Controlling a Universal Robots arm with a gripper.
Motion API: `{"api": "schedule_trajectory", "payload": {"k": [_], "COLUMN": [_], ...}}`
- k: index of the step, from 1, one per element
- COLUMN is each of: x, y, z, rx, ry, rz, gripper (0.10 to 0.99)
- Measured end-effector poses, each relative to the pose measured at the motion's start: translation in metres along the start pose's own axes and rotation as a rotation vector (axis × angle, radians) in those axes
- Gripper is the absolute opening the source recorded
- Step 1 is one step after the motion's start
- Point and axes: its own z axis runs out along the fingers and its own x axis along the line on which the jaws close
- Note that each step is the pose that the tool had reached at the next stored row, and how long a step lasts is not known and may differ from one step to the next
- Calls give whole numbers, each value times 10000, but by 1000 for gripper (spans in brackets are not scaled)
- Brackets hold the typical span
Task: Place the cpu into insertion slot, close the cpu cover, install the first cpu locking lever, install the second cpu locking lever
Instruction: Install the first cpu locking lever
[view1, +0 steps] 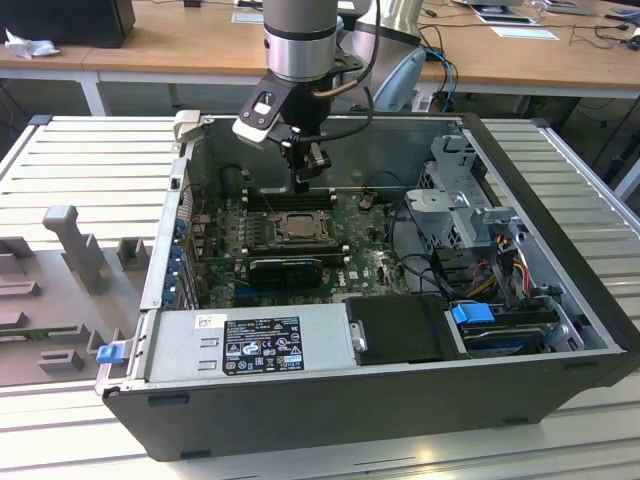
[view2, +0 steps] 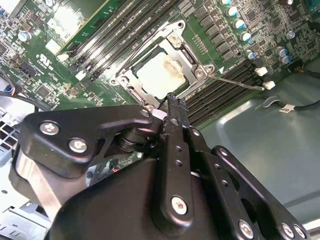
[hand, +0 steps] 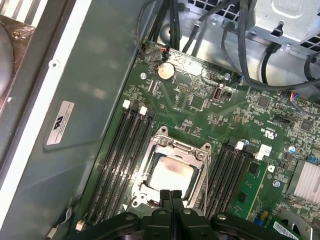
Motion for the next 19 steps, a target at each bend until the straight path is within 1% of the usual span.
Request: {"api": "schedule_trajectory", "payload": {"k": [15,19], "x": [0,0], "y": [0,0], "z": [0,0], "rx": [10,11], "ry": [35,40], "rz": [-805,-940], "gripper": [106,106]}}
